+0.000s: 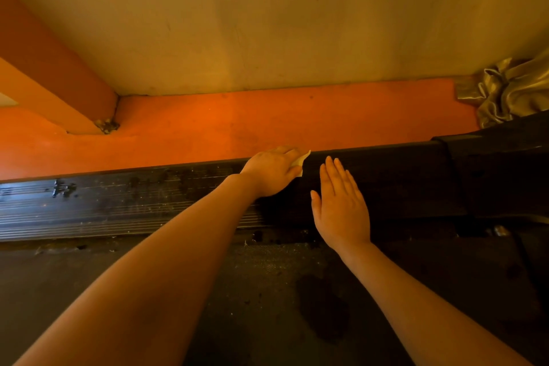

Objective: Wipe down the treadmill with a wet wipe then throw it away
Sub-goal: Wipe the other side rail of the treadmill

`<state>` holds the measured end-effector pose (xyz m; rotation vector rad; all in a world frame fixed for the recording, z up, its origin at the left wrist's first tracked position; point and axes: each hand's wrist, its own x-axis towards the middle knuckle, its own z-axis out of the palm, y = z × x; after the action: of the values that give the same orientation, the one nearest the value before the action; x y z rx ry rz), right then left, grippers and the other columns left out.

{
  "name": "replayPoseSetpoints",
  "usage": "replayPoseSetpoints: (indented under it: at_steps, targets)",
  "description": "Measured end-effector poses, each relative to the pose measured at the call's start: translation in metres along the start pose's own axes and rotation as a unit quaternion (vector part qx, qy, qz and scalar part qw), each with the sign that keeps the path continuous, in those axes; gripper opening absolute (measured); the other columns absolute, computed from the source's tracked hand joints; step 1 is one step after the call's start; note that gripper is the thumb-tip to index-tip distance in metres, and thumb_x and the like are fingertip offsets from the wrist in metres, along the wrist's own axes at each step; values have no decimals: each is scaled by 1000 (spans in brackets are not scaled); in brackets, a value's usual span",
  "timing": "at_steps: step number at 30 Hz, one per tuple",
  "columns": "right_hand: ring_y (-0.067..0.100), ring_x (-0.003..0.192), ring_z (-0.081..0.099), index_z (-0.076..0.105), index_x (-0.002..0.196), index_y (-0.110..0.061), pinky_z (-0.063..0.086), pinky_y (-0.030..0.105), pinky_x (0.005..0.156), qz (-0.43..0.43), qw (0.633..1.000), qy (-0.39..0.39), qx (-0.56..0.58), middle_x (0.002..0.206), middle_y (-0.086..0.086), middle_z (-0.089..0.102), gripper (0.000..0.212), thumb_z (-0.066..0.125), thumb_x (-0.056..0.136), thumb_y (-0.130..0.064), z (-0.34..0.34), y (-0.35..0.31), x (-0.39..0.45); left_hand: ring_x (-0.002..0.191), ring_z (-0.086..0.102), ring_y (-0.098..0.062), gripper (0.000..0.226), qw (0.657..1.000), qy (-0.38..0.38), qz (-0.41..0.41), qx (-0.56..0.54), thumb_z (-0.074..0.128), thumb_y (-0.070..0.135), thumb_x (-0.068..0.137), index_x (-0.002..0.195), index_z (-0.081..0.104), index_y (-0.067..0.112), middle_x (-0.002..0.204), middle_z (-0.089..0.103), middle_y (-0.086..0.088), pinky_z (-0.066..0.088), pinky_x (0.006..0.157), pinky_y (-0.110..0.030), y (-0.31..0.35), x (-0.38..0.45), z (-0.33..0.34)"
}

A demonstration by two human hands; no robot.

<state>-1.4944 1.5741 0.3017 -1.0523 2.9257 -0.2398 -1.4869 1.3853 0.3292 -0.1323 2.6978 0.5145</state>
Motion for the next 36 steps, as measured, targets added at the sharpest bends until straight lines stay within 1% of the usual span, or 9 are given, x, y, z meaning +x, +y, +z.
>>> replayPoseSetpoints:
  at_steps: [6, 9, 12, 15, 20, 22, 26, 31, 36]
  targets:
    - [28, 146, 25, 39, 145, -3, 20, 41, 117, 9, 1000, -18, 0, 155, 16, 32, 54, 35, 101, -35, -3, -5, 1, 149, 14, -18, 51, 999, 30, -28, -3, 32, 38, 106, 154, 17, 31, 162, 19, 1, 24, 116, -41, -17, -19, 3]
    - [26, 149, 15, 32, 149, -6, 11, 40, 118, 8, 999, -38, 7, 159, 13, 23, 55, 36, 103, -34, -5, -14, 2, 149, 15, -18, 52, 996, 76, -41, -6, 34, 36, 106, 155, 17, 30, 161, 20, 1, 25, 115, -37, -13, -29, 5]
    - [25, 150, 10, 29, 151, -7, 9, 39, 119, -14, 998, -47, 27, 161, 12, 18, 54, 36, 103, -32, -8, -21, 4, 149, 14, -17, 47, 989, 148, -31, -6, 36, 34, 105, 151, 29, 28, 161, 21, -2, 24, 115, -33, -11, -42, 16]
    - [23, 150, 5, 25, 152, -8, 6, 38, 119, -23, 997, -57, 45, 162, 10, 14, 54, 35, 104, -31, -6, -28, 4, 150, 12, -17, 46, 983, 180, -40, -7, 38, 32, 105, 150, 34, 25, 162, 18, -2, 26, 115, -33, -10, -56, 37]
    - [22, 149, 8, 26, 152, -9, 7, 36, 119, -17, 998, -53, 35, 161, 9, 17, 54, 35, 103, -31, 0, -34, 3, 141, 35, -29, 61, 976, 210, -54, 24, 66, 22, 91, 146, 40, 20, 154, 36, -13, 38, 108, -38, -5, -87, 68]
    - [24, 149, 14, 29, 150, -8, 11, 37, 118, -25, 998, -53, 22, 160, 10, 22, 53, 34, 103, -31, 2, -34, 2, 139, 38, -33, 66, 974, 221, -47, 23, 72, 19, 85, 144, 42, 21, 152, 38, -17, 35, 109, -40, -4, -99, 80]
    - [25, 146, 23, 35, 148, -6, 18, 38, 117, -31, 999, -43, 5, 156, 11, 30, 52, 34, 102, -31, 4, -34, 1, 141, 33, -33, 61, 970, 238, -50, 10, 68, 20, 87, 144, 45, 19, 154, 35, -15, 28, 113, -41, -1, -114, 95]
    - [26, 145, 27, 38, 146, -6, 21, 39, 116, -27, 999, -23, 21, 155, 12, 34, 50, 37, 101, -28, 6, -35, -1, 144, 29, -28, 53, 968, 240, -77, 7, 46, 33, 96, 146, 40, 16, 155, 34, -13, 23, 114, -37, -2, -105, 91]
    - [26, 145, 28, 39, 146, -5, 23, 40, 116, -25, 999, -16, 22, 154, 12, 35, 50, 36, 101, -29, 6, -36, -1, 145, 6, -19, 55, 965, 242, -97, 1, 42, 35, 100, 151, 32, 17, 160, 23, -10, 9, 116, -33, -9, -89, 78]
